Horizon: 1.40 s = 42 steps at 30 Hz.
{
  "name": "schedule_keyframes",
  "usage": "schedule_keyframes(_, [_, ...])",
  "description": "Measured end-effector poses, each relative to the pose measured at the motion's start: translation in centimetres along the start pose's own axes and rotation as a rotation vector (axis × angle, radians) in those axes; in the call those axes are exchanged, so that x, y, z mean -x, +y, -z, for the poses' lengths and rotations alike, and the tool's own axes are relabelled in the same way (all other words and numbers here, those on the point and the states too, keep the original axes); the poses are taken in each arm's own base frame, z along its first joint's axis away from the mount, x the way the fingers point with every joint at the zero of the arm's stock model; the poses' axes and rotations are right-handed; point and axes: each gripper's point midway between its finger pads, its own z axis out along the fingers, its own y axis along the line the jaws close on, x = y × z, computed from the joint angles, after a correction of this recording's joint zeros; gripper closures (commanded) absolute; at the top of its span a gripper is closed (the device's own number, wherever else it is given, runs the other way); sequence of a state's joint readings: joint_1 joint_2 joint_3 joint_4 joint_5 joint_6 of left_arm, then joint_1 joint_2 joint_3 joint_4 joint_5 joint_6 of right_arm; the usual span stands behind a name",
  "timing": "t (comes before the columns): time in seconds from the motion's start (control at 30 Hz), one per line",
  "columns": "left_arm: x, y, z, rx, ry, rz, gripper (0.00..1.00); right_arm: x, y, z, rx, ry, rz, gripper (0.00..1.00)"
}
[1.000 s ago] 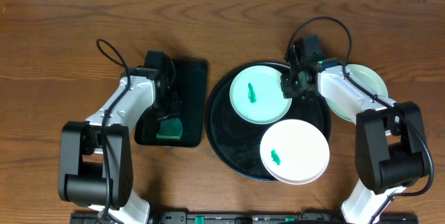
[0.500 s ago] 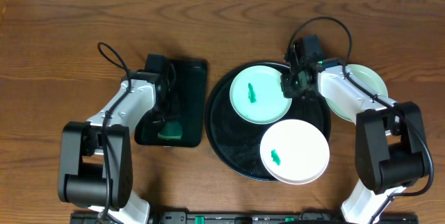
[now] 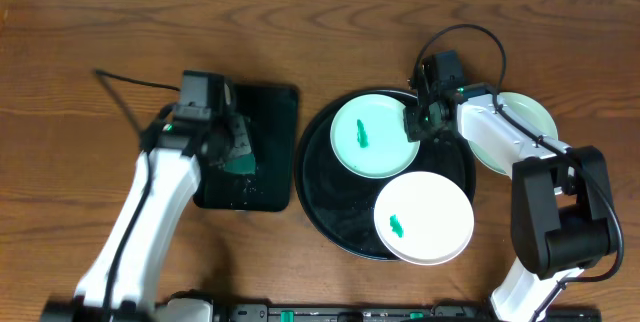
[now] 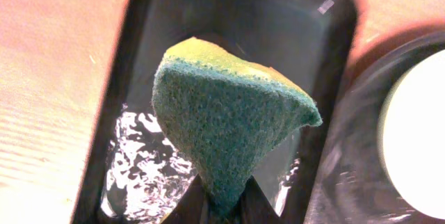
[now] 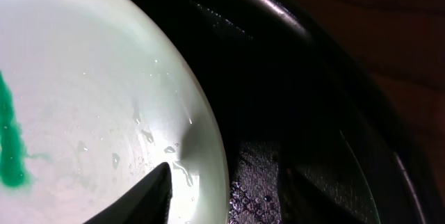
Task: Clean dirty plates on tray and stack at the side
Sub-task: 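Lift the sponge with the left gripper and squeeze it over the tray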
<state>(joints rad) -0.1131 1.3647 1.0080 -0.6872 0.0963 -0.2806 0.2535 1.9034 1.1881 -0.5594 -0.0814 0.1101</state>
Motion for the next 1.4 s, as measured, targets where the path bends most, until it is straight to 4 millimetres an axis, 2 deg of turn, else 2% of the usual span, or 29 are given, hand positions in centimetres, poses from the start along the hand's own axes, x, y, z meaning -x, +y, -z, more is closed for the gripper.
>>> schedule_keyframes(0.17, [1.8, -0.5, 4.4, -0.037, -0.163, -0.006, 0.93, 0.0, 0.0, 0.0, 0.0, 0.0, 0.0, 0.49])
schedule_keyframes(0.33, [1.9, -0.5, 6.2, -0.05, -0.212, -0.007, 0.93, 0.0, 0.0, 0.0, 0.0, 0.0, 0.0, 0.48])
schedule_keyframes(0.47, [1.5, -0.4, 5.9, -0.042, -0.189, -0.006, 0.93, 0.0, 0.0, 0.0, 0.0, 0.0, 0.0, 0.49])
schedule_keyframes(0.67, [1.3, -0.2, 4.7, -0.028, -0.15, -0.005, 0.93, 0.0, 0.0, 0.0, 0.0, 0.0, -0.002, 0.67])
schedule_keyframes(0.9, [0.7, 0.1, 2.9, -0.006, -0.089, -0.003, 0.93, 0.0, 0.0, 0.0, 0.0, 0.0, -0.002, 0.83])
schedule_keyframes(1.27, [0.1, 0.4, 1.1, 0.016, -0.028, -0.001, 0.93, 0.0, 0.0, 0.0, 0.0, 0.0, -0.003, 0.9])
schedule_keyframes(1.33, [0.1, 0.4, 1.1, 0.016, -0.026, -0.001, 0.93, 0.0, 0.0, 0.0, 0.0, 0.0, -0.003, 0.93])
schedule_keyframes(1.37, [0.1, 0.4, 1.1, 0.017, -0.025, -0.001, 0.93, 0.0, 0.0, 0.0, 0.0, 0.0, -0.003, 0.99])
schedule_keyframes(1.4, [0.0, 0.4, 1.0, 0.018, -0.022, -0.001, 0.92, 0.0, 0.0, 0.0, 0.0, 0.0, -0.003, 0.99])
